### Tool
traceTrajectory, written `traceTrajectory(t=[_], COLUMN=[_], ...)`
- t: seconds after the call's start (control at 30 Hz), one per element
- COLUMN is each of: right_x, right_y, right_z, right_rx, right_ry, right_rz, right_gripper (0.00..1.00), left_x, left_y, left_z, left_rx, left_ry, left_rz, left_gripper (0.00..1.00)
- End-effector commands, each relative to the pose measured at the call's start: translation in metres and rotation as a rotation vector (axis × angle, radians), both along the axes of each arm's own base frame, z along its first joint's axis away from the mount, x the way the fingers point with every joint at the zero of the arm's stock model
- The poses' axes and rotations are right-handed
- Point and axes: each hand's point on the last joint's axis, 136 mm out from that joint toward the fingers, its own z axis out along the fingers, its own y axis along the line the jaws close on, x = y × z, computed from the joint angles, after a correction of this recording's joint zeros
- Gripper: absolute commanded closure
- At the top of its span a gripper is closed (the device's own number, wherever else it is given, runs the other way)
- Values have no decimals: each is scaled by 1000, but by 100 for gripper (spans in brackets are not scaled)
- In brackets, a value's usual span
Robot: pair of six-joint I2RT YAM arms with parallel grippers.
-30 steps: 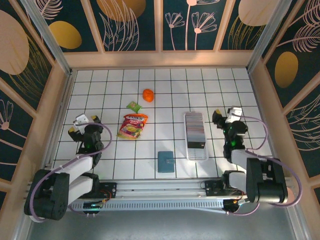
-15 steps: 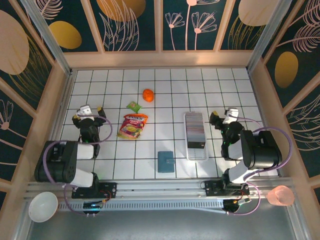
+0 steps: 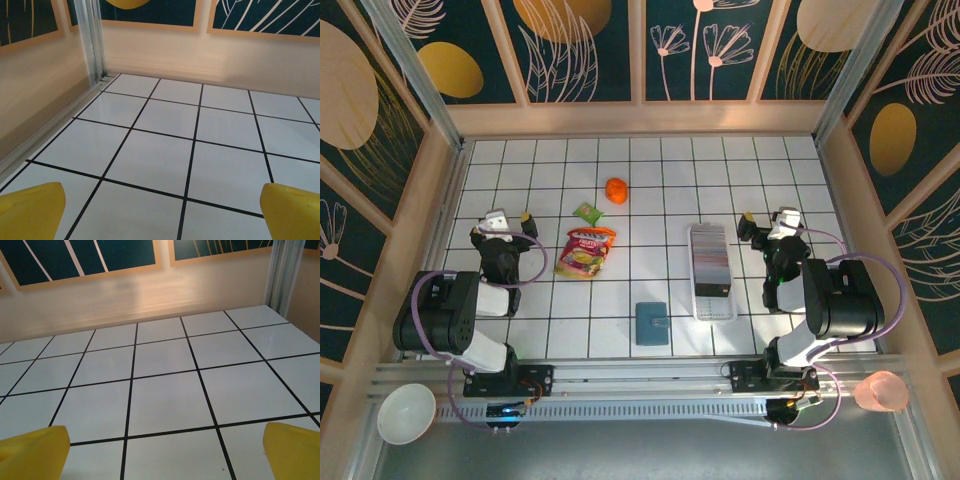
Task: Put the credit cards into the card holder
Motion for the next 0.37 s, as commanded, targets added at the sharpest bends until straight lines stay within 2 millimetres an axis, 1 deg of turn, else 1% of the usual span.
traceTrajectory(t=[0.0,0.33], right_x=[3,3], right_y=[-5,-5], right_z=[6,6], right_rx=[0,-1], right_ry=[-21,-20], right_rz=[-23,-24], right_gripper=[1,1], left_x=[1,1], left_y=[0,0], left_z=[15,16], left_rx=[5,5], left_ry=[-62,-63], left_rz=[-12,-11], left_gripper=[1,1])
